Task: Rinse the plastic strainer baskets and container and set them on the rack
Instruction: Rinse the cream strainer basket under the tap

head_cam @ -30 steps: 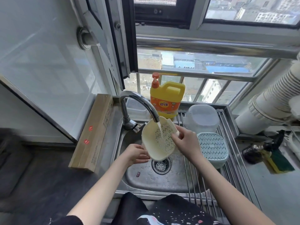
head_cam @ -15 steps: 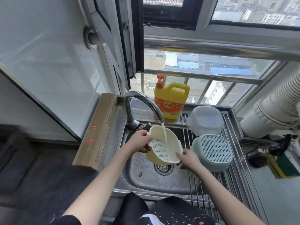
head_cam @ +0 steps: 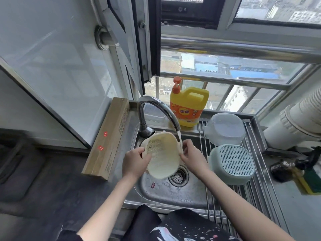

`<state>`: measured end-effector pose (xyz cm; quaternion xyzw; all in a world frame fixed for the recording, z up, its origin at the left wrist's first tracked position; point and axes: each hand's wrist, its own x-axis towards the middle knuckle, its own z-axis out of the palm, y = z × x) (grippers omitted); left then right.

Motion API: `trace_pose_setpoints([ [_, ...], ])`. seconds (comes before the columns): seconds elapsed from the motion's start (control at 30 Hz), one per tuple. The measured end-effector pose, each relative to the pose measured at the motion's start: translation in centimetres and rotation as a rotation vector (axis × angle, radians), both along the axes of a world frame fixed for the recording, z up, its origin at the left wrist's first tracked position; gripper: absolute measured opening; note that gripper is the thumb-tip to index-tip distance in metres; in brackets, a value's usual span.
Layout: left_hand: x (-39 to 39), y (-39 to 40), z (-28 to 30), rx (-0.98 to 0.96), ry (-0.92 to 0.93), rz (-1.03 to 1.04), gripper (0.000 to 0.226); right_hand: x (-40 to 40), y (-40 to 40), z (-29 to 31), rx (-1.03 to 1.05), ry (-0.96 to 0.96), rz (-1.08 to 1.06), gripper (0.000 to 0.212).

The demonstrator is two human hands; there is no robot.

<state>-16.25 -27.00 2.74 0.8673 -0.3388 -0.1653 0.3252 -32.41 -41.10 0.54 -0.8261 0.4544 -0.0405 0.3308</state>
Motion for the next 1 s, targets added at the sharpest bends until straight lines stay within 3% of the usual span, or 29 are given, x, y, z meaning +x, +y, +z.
trace_pose_setpoints([
  [0.1, -0.2, 0.0, 0.9, 0.061, -0.137, -0.098, 0.033, 2.1, 0.1, 0.5, -0.093, 0.132, 0.152, 0.025],
  [0.17, 0.0, 0.2, 0.8, 0.085, -0.114, -0.118, 0.039, 3.5, 0.2, 1.2, -0.122, 0.127, 0.208, 0.022],
  [0.3, 0.1, 0.0, 0.2, 0.085, -0.089, -0.084, 0.033, 5.7, -0.6, 2.4, -0.114, 0.079, 0.141, 0.024],
  [0.43, -0.1, -0.8, 0.1, 0.203, -0.395, -0.302, 0.021, 6.5, -2.6, 2.2, -0.009, 0.077, 0.074, 0.028],
  [0.5, -0.4, -1.3, -0.5, 0.276, -0.504, -0.454, 0.025, 6.5, -3.2, 1.8, -0.029, 0.066, 0.084, 0.034],
  [0.6, -0.6, -1.7, -1.7, 0.307, -0.544, -0.526, 0.034, 6.9, -3.1, 1.9, -0.031, 0.056, 0.082, 0.034],
  [0.77, -1.1, -1.3, -1.1, 0.353, -0.587, -0.629, 0.035, 9.0, -3.2, 1.0, -0.033, 0.193, 0.199, 0.027],
  [0.87, -0.5, -1.2, -2.0, 0.323, -0.565, -0.58, 0.034, 9.3, -2.9, -0.1, -0.015, 0.045, 0.096, 0.016],
  [1.0, 0.2, -0.7, -2.3, 0.317, -0.545, -0.58, 0.034, 9.2, -2.7, -1.4, 0.028, -0.097, 0.026, 0.021],
])
